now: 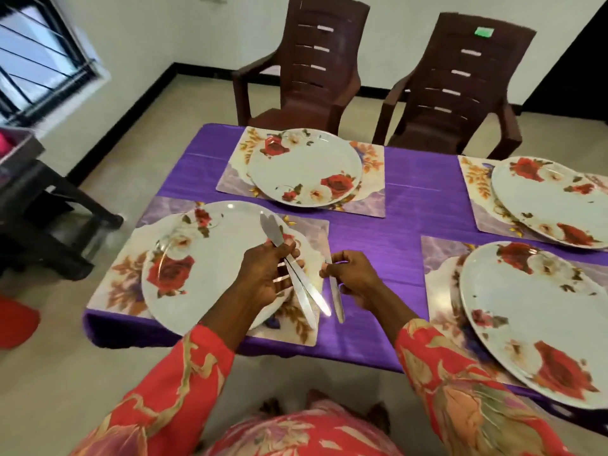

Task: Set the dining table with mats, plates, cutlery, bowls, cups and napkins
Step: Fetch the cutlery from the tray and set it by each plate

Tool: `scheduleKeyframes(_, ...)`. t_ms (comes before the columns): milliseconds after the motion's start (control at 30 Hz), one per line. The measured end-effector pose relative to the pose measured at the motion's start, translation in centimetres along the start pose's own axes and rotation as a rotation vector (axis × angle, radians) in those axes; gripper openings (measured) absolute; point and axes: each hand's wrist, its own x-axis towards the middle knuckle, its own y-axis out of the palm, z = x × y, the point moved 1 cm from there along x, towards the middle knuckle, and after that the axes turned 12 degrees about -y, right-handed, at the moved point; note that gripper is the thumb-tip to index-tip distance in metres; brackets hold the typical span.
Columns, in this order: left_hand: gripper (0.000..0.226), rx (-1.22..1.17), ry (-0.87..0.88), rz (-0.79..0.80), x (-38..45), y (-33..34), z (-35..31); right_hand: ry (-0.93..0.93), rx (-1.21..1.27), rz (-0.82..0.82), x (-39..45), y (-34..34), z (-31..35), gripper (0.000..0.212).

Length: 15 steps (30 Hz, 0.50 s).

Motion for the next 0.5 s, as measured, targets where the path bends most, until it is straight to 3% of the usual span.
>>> scheduleKeyframes(233,0.015,-0.018,-0.024,-0.004,0.5,-4.6,-1.4,0.054,-0.214,-0.265,1.8,4.5,-2.3,0.022)
scheduleKeyframes(333,0.024,-0.022,-0.033,-0.013,0.8,-5.9,-1.3,0.072,-0.416,-0.264,2.2,6.1,-2.6,0.014)
scheduleKeyframes(500,0.028,-0.029,-0.044,-0.037,1.3,-7.5,-1.1,0.088,-0.561,-0.255,2.8,7.6,-2.7,0.035)
